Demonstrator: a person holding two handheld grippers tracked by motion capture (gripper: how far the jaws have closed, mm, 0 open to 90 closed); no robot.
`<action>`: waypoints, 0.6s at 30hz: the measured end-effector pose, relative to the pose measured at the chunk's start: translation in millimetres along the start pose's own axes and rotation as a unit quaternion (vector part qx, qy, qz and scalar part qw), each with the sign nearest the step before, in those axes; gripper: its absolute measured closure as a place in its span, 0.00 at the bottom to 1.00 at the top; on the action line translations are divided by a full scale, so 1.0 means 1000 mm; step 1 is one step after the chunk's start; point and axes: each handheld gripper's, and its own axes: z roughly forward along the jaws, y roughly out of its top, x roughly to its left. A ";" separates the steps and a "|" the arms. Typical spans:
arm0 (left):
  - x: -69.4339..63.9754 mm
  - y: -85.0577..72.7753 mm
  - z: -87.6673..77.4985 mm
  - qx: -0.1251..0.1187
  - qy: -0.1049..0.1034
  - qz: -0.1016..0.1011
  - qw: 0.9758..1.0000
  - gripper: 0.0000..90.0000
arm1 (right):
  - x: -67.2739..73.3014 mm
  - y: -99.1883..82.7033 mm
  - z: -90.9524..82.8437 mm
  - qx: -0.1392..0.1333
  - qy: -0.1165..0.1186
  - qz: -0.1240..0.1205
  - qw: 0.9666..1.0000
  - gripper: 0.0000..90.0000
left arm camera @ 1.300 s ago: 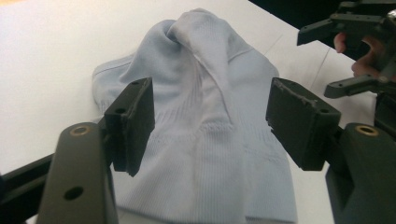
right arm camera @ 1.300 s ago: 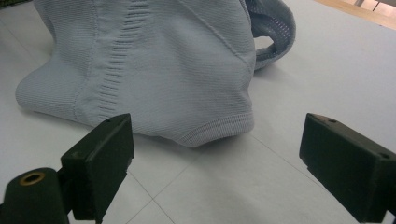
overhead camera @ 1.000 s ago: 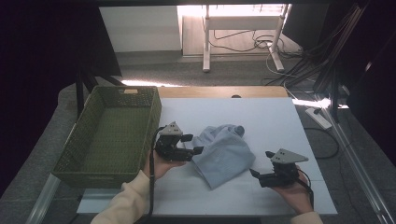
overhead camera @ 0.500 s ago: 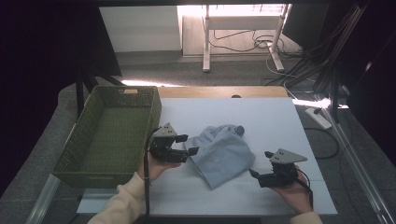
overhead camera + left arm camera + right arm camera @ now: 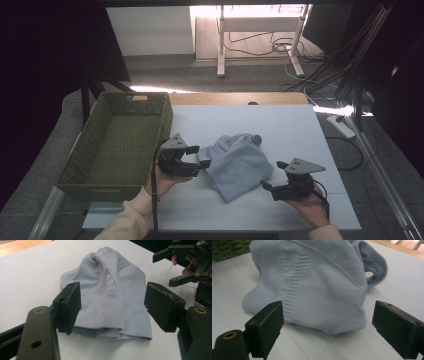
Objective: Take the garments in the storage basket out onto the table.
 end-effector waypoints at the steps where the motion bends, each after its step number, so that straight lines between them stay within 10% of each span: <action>1: 0.000 0.000 -0.001 -0.002 0.001 -0.002 1.000 0.34 | 0.001 0.001 0.000 0.002 0.000 -0.002 1.000 0.12; 18: 0.003 0.000 -0.006 -0.013 -0.006 -0.013 1.000 0.33 | 0.017 0.012 0.006 -0.011 0.026 0.001 1.000 0.12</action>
